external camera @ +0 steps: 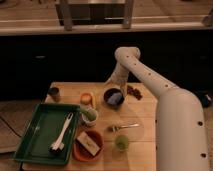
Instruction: Place sponge in purple bowl
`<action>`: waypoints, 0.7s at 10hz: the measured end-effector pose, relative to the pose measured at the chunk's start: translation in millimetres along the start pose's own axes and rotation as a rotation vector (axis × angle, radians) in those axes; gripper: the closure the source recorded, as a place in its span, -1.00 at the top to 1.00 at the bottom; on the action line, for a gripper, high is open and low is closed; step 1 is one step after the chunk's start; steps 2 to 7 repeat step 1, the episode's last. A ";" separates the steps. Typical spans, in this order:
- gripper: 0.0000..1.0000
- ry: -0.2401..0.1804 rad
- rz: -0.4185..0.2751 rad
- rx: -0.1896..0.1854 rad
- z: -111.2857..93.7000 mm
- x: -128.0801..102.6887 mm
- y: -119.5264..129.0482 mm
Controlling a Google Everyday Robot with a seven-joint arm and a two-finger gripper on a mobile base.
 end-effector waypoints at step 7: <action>0.60 0.000 0.000 0.000 0.0 0.0 0.0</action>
